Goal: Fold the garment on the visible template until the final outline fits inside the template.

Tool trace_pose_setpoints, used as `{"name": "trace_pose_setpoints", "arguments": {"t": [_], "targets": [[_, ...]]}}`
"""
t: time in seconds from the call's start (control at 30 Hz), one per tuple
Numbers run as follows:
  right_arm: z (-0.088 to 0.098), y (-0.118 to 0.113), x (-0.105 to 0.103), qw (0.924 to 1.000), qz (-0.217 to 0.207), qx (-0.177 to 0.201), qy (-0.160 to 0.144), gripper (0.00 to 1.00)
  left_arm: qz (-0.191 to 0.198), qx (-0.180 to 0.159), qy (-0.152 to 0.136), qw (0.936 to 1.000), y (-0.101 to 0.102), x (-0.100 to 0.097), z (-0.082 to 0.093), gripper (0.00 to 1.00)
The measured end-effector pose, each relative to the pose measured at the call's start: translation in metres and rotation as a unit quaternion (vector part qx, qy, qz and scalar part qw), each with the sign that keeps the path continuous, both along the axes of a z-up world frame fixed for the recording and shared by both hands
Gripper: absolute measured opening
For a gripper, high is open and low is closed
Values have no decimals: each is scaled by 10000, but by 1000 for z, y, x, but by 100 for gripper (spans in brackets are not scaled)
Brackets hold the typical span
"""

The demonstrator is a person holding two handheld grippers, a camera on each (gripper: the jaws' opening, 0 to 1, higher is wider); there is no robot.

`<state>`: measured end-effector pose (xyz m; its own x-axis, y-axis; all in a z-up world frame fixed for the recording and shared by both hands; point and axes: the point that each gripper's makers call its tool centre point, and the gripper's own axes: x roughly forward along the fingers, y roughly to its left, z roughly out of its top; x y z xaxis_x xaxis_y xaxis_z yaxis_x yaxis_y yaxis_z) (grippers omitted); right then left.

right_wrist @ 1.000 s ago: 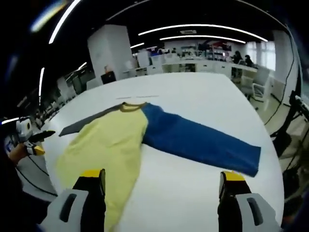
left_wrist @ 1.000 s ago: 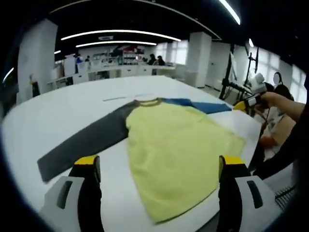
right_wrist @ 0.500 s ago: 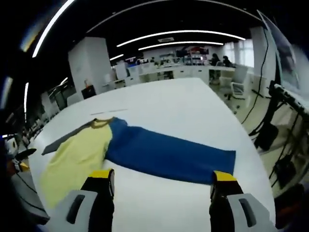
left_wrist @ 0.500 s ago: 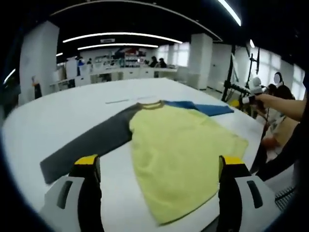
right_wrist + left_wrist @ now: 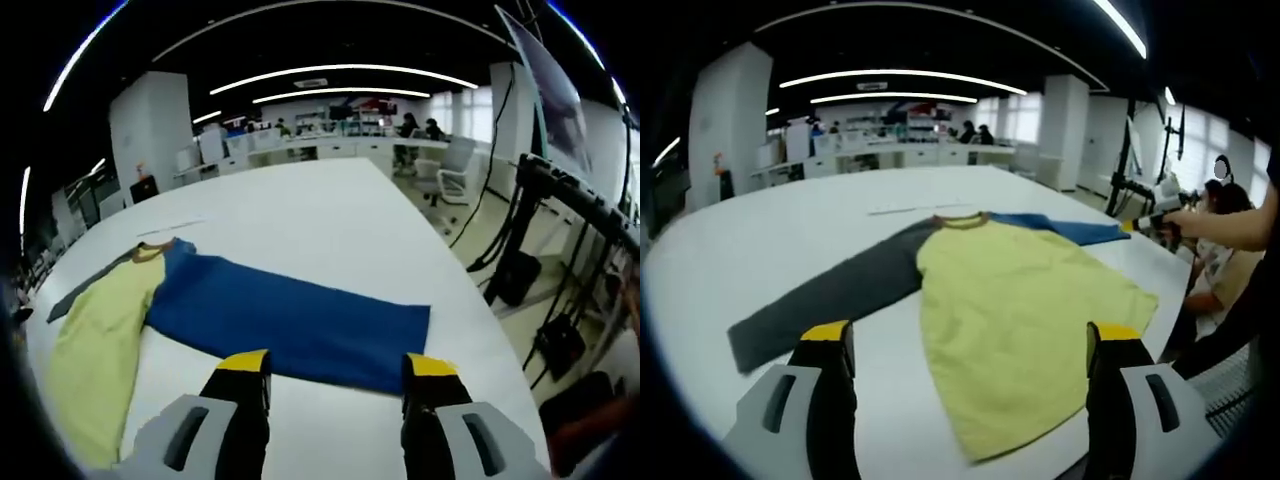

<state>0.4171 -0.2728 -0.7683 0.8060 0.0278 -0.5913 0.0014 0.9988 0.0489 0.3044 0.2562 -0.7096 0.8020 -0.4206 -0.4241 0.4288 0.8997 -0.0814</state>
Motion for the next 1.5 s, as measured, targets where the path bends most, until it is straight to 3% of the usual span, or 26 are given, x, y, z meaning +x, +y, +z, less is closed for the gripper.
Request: {"name": "trace_pose_setpoints", "arguments": {"t": [0.2,0.53,0.63,0.8,1.1,1.5], "targets": [[-14,-15,-3,9996,-231,-74,143,36,38,72,-25,10000,2,0,1,91],[-19,-30,1,9987,-452,-156,160,26,33,146,-15,9999,2,-2,0,87],[-23,-43,2,9977,-572,-304,219,26,-9,389,47,9992,4,-4,-4,86],[-21,-38,-3,9976,-628,-201,225,26,10,335,50,9994,4,-4,-3,84],[-19,-37,-7,9958,-868,-137,272,10,6,372,118,9992,3,-4,-7,83],[-17,-32,-13,9969,-696,-184,305,0,-38,306,152,9994,1,-3,-9,86]]}}
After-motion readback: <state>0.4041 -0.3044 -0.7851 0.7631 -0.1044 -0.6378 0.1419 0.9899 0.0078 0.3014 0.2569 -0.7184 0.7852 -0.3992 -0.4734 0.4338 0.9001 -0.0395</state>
